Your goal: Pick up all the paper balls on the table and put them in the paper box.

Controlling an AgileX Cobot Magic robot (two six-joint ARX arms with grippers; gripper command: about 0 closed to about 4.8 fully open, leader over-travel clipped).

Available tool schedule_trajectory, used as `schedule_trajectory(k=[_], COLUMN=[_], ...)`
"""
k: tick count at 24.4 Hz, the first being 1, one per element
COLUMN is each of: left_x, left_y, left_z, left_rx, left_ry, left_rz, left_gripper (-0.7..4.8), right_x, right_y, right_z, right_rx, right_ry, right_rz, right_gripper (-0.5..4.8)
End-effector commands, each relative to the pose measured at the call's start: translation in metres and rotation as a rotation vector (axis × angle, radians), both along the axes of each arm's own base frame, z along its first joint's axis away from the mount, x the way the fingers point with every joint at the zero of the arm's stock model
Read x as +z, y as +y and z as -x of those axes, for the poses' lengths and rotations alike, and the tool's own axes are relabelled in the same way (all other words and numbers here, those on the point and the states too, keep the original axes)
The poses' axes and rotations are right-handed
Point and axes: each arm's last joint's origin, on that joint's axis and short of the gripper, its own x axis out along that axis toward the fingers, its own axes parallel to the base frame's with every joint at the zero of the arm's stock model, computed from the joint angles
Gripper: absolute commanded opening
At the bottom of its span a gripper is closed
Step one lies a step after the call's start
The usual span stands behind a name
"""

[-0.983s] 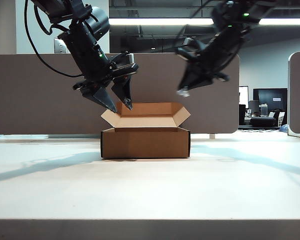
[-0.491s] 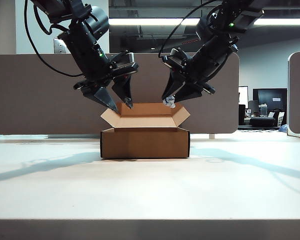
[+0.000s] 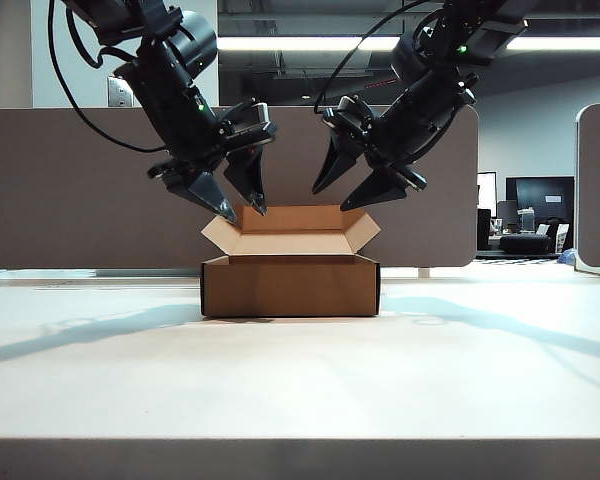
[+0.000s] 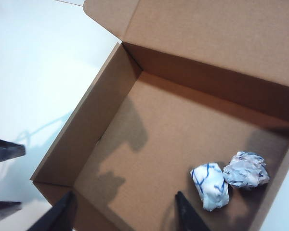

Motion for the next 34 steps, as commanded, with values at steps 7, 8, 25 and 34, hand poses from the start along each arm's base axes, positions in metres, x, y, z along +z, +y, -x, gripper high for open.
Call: schedule_trajectory(k=[7,8,25,34], left_x=[0.081,0.090,0.160,0.076], left_y=[0.017,0.019,0.108,0.149], left_z=[0.044,0.052,0.305,0.380], left_rx=[-0.017,-0.040,-0.039,0.072], left_ry=[-0.143,-0.146,-0.284,-0.448], left_rz=[0.057,0.062,0.095,0.142], left_gripper=[1.10,1.05,-0.05,-0.05], right_x=[0.079,0.086,0.199,0.140], right_y=[-0.012,-0.014,-0.088,-0.132], right_z=[0.036,0.043,0.300,0.420], right_rx=[0.031,0.032,-0.024,-0.274], right_ry=[-0.212,-0.202,-0.256,-0.480], right_rz=[0.047,0.049,0.141,0.221], right_gripper=[1.37,0.92,0.11,0.14])
